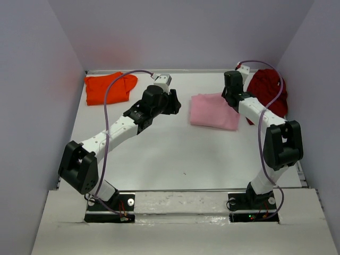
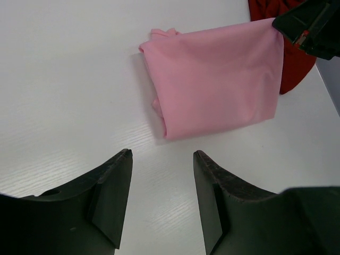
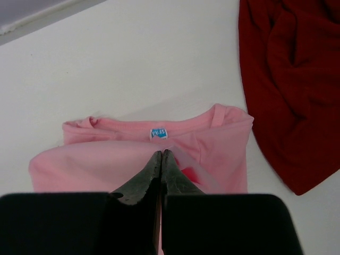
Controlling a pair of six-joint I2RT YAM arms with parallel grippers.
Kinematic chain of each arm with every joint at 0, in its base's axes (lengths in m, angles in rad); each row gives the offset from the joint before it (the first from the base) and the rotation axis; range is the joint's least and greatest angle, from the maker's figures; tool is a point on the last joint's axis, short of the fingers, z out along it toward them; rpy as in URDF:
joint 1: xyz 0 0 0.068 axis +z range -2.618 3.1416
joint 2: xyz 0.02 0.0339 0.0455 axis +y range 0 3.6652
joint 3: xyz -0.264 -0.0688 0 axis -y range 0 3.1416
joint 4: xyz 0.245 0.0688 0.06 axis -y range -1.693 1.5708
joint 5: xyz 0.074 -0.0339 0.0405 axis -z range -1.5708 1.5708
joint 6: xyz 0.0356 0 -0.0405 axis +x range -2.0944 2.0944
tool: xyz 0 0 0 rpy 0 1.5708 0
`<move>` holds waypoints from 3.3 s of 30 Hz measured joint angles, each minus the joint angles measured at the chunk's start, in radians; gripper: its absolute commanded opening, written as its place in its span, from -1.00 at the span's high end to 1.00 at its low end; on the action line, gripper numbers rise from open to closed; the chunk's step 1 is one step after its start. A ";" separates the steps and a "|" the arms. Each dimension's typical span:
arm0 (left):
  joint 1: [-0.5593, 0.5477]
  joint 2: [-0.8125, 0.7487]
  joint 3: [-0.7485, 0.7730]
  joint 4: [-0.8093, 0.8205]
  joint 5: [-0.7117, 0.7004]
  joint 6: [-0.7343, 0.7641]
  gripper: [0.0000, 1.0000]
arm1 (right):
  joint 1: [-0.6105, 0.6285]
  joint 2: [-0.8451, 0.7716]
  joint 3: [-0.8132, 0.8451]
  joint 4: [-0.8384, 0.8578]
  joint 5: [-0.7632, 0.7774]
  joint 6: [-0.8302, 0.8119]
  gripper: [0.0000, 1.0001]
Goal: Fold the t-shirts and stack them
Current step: Fold the tshirt
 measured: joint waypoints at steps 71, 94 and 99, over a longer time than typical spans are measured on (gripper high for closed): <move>0.000 -0.007 -0.027 0.006 0.004 -0.002 -0.18 | -0.042 0.056 -0.012 -0.188 -0.205 0.078 -0.56; 0.165 -0.182 -0.001 -0.102 -0.206 0.113 -0.98 | 0.021 0.210 -0.015 -0.111 -0.634 0.072 -0.57; 0.206 -0.187 -0.009 -0.098 -0.212 0.112 -0.98 | 0.074 0.262 0.038 -0.076 -0.641 0.071 -0.57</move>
